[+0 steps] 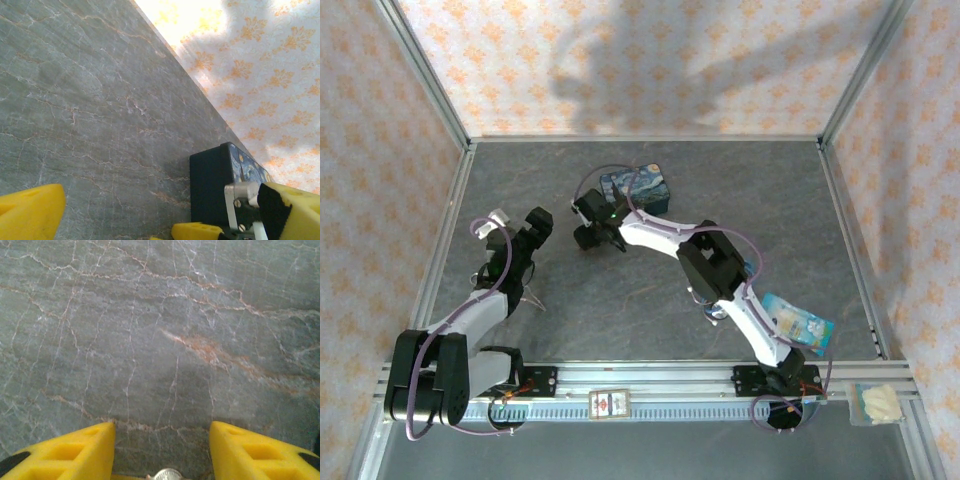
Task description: Unlock a padlock with a key
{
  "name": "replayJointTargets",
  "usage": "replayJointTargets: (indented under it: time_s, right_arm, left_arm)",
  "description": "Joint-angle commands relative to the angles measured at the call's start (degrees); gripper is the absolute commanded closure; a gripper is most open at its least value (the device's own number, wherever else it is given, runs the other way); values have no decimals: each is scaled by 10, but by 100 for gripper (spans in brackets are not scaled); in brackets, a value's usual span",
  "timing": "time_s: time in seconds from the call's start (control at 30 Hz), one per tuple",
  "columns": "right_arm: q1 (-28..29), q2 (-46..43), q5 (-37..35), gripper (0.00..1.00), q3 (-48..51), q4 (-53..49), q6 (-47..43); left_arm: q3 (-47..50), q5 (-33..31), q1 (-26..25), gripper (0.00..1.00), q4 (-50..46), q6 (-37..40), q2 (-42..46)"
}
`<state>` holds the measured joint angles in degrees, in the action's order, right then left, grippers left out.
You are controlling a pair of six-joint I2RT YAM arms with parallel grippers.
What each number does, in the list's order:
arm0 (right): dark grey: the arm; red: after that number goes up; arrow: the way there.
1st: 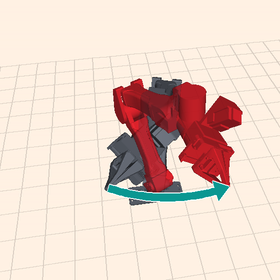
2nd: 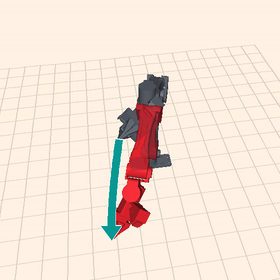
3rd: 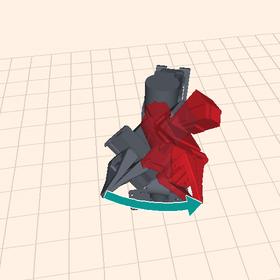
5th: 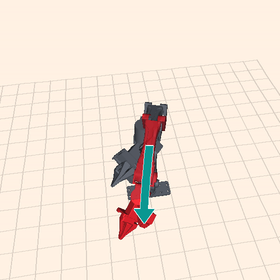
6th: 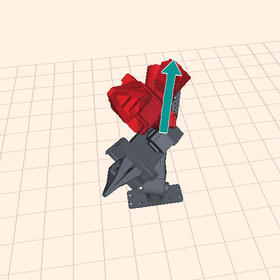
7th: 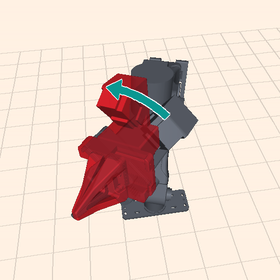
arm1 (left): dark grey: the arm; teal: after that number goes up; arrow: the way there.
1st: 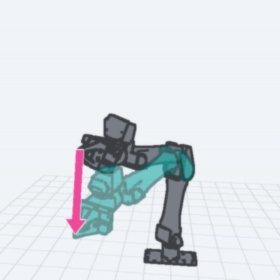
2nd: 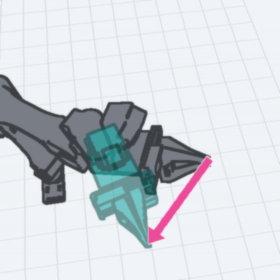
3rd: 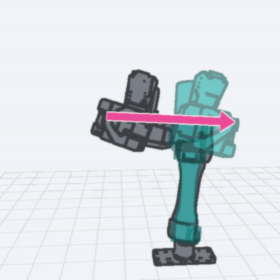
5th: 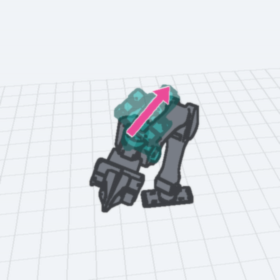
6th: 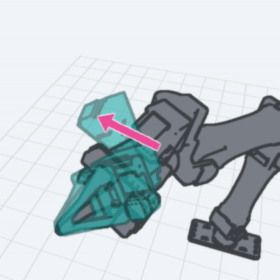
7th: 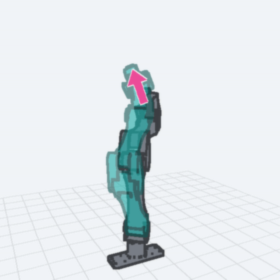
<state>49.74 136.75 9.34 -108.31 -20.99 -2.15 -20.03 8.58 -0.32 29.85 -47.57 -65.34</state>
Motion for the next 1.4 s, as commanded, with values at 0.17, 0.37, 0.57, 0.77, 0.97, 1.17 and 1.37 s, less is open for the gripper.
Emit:
replayJointTargets:
  time_s: [0.17,0.37,0.57,0.77,0.97,1.17,1.37]
  right_arm:
    - [5,-97,33,55,131,11,43]
    - [5,-92,13,61,138,22,53]
    - [5,-61,-18,75,107,17,71]
    - [5,-63,-36,93,105,0,93]
    - [4,-167,-8,97,264,44,157]
    - [5,-262,64,100,422,114,254]
    - [-7,-291,136,100,465,171,346]
  left_arm:
    - [-2,-1,5,1,22,0,7]
    - [-4,1,5,1,27,-2,4]
    - [2,7,4,1,26,-3,9]
    - [11,22,4,2,32,-7,11]
    - [25,26,-5,2,47,-12,22]
    - [35,1,-41,2,63,-12,31]
    - [37,12,-83,3,83,-10,18]
